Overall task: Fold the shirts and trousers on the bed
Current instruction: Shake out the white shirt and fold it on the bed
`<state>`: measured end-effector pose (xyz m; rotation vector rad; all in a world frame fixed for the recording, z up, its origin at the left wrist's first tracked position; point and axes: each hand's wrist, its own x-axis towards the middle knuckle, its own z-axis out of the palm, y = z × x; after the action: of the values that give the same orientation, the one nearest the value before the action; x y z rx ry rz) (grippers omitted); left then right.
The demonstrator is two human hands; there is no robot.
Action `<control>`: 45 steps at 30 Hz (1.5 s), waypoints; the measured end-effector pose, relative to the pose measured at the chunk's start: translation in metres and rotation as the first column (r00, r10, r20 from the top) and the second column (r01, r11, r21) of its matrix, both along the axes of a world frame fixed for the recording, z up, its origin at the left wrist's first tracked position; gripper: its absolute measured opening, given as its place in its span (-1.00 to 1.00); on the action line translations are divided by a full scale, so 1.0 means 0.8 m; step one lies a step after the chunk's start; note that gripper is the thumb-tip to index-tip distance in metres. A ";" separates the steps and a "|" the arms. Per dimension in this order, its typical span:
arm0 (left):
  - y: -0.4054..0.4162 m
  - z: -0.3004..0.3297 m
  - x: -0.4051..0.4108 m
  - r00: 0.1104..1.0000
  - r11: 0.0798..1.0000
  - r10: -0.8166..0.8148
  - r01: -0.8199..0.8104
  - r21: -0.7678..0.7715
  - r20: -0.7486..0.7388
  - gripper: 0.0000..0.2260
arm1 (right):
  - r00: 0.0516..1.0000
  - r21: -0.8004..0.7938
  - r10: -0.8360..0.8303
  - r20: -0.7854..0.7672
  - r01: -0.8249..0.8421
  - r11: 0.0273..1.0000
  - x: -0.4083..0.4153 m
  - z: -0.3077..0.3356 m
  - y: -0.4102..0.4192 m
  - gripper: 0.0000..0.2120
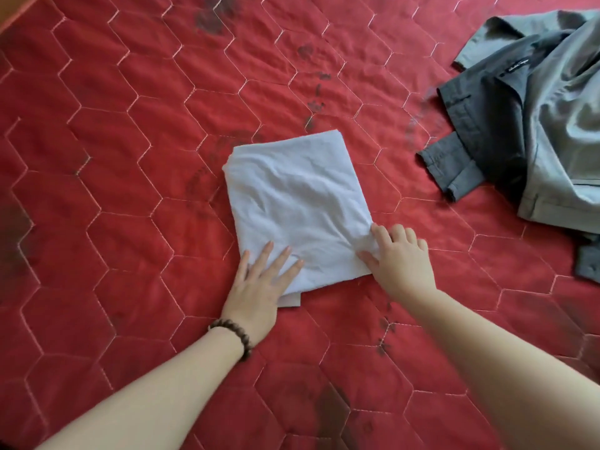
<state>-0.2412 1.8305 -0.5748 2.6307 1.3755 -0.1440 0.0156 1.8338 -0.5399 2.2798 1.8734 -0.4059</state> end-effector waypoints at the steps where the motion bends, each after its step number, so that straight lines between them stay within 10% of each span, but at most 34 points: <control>1: 0.002 0.002 -0.020 1.000 1.000 -0.019 0.019 -0.007 -0.013 -0.13 | 1.000 0.011 -0.009 -0.002 0.009 1.000 -0.011 -0.002 -0.017 -0.47; 9: 0.012 0.020 -0.059 0.977 0.990 -0.140 0.134 -0.047 -0.162 -0.22 | 0.907 0.053 0.418 0.055 -0.420 0.906 -0.030 -0.011 -0.063 -0.16; 17: 0.022 0.015 -0.034 0.996 0.980 -0.086 0.088 0.180 -0.020 -0.62 | 0.903 0.300 0.408 0.134 -0.429 0.852 -0.035 -0.025 -0.033 -0.55; 22: 0.035 0.054 -0.038 0.988 0.992 0.115 -0.110 -0.055 0.102 -0.66 | 0.945 0.160 0.314 -0.091 -0.297 0.941 -0.039 0.012 -0.018 -0.68; 27: 0.044 0.130 -0.073 0.846 0.771 0.481 -0.282 -0.571 0.232 -0.88 | 0.836 0.055 0.000 -0.549 0.036 0.998 -0.041 0.091 -0.028 -0.74; 35: 0.108 0.262 -0.106 0.699 0.501 0.672 -0.188 -0.845 0.243 -0.81 | 0.463 -0.060 -0.185 -0.867 0.273 0.960 -0.047 0.231 0.004 -0.84; 40: 0.134 0.270 -0.109 0.514 0.253 0.848 -0.183 -0.950 0.127 -0.91 | 0.284 -0.231 -0.319 -0.904 0.304 0.924 -0.050 0.232 0.047 -0.88; 45: 0.144 0.170 -0.115 0.331 0.187 0.938 -0.241 -0.952 0.100 -0.84 | 0.325 -0.378 -0.506 -0.799 0.384 0.843 -0.040 0.120 0.064 -0.59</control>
<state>-0.3333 1.9453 -0.4387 0.8357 1.4547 0.2799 -0.0163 1.8846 -0.4439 2.6918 1.2522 -2.1071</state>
